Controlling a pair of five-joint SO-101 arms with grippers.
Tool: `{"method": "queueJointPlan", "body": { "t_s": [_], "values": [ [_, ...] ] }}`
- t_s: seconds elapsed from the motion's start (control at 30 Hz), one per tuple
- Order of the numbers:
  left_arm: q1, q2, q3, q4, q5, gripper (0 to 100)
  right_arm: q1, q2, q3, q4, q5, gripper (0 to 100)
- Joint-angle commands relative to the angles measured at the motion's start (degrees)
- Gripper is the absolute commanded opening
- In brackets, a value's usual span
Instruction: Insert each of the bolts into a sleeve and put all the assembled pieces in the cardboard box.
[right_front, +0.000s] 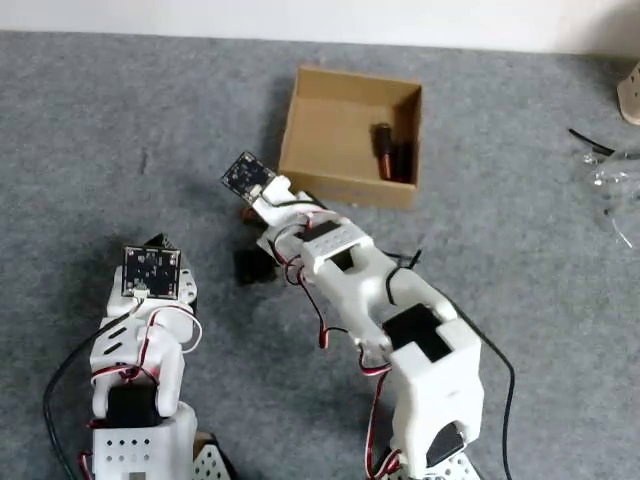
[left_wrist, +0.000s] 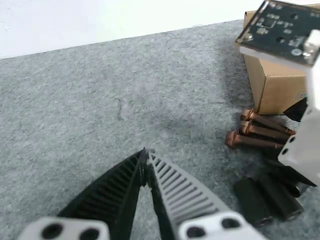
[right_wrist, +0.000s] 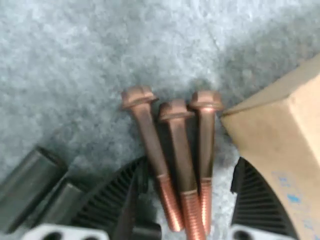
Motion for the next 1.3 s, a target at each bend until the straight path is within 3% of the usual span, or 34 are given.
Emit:
{"method": "queueJointPlan", "body": {
  "t_s": [0.0,0.1,0.27,0.57,0.77,0.9,1.27],
  "values": [
    [0.57,-0.31,1.1,-1.58,-0.35,1,1.89,2.68,-4.18,0.04,0.26,24.4],
    [0.57,-0.31,1.1,-1.49,-0.35,1,1.8,3.12,-6.81,6.37,0.26,18.7],
    [0.57,-0.31,1.1,-1.49,-0.35,1,1.89,3.12,-8.66,9.01,0.26,0.2],
    [0.57,-0.31,1.1,-1.49,-0.35,1,1.98,2.59,-8.48,9.54,0.26,0.4],
    [0.57,-0.31,1.1,-1.49,-0.35,1,1.54,1.71,-8.92,15.69,0.26,0.4],
    [0.57,-0.31,1.1,-1.49,-0.35,1,0.48,-5.23,-7.96,15.69,-0.09,0.5],
    [0.57,-0.31,1.1,-1.49,-0.35,1,1.63,-30.64,13.85,10.33,-0.09,0.5]
  ]
}}
